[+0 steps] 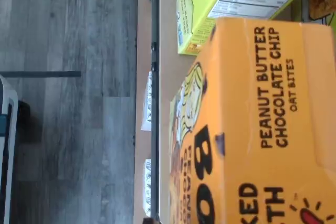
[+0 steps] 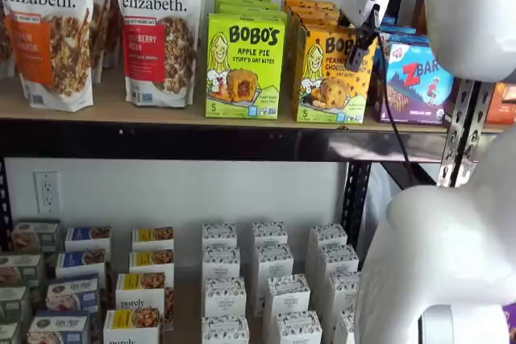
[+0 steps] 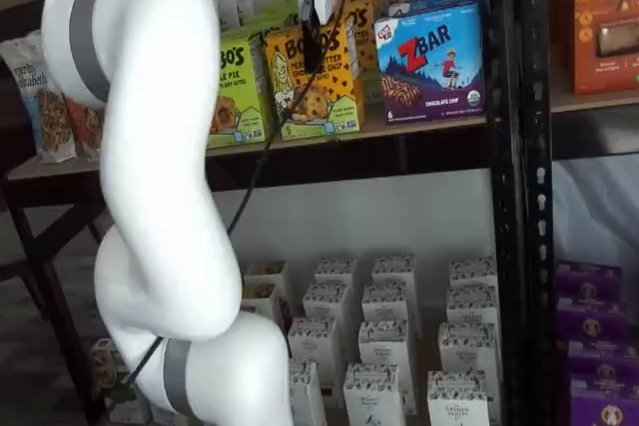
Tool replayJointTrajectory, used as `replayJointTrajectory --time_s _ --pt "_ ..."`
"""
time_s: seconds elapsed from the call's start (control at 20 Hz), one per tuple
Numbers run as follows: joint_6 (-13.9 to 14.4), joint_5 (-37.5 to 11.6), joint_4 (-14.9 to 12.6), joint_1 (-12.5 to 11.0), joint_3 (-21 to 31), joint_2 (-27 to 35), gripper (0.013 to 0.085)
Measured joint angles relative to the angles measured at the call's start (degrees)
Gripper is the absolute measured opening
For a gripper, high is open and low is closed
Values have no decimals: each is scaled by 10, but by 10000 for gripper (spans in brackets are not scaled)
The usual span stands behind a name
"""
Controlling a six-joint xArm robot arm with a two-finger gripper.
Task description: Pick up the orange box on the top shelf, the fifth box from the left
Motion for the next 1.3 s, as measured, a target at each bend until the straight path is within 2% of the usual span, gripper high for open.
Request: replayJointTrajectory --time_s 0.15,0.25,0.4,0.45,1.3 --pt "0 0 1 0 0 0 690" --pt "0 1 3 -1 -1 0 610" --pt "0 6 4 -2 -4 2 570" --pt "0 8 4 -2 -6 3 530" --pt "-2 -6 0 -2 2 -2 530"
